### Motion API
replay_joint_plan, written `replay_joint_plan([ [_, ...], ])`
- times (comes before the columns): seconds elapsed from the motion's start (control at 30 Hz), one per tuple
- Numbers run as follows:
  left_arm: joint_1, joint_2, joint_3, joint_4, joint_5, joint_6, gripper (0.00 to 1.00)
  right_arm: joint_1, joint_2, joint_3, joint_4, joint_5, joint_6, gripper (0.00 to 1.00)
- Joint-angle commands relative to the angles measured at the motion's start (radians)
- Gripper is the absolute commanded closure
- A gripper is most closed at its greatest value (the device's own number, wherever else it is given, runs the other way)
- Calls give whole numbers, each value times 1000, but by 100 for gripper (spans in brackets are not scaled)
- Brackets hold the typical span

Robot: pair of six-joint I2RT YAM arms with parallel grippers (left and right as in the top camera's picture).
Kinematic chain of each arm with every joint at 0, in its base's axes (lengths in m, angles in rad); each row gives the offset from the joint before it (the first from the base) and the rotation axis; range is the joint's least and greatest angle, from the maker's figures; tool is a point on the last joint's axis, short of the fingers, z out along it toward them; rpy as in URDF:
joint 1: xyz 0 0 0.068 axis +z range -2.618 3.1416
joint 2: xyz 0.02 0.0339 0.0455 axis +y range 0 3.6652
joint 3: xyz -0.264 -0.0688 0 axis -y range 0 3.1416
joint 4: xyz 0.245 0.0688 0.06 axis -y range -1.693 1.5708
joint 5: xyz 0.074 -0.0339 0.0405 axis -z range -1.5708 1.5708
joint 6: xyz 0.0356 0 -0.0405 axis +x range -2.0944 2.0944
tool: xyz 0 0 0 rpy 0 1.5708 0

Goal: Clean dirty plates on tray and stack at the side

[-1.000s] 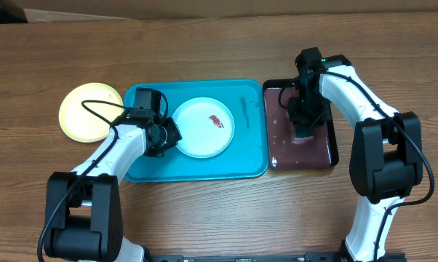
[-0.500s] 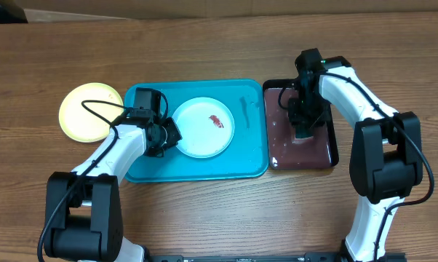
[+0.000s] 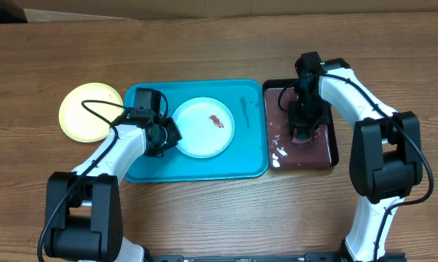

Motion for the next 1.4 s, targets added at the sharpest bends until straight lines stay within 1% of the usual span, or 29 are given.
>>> replay_joint_plan([
  [0.0, -3, 11, -11, 3, -11, 15, 84, 1, -51, 80, -19, -7, -7, 96],
  [0.33, -3, 11, -11, 3, -13, 15, 85, 1, -282, 91, -51, -6, -7, 96],
  [0.57, -3, 11, -11, 3, -13, 15, 85, -2, -336, 92, 11, -8, -6, 96],
  [0.67, -3, 11, -12, 2, -14, 15, 85, -2, -358, 107, 6, -25, 2, 96],
  [0.93, -3, 11, -12, 3, -14, 15, 85, 2, -492, 109, 61, -13, 1, 96],
  [1.37, -3, 11, -12, 8, -14, 15, 84, 2, -510, 62, 56, -5, 0, 96],
])
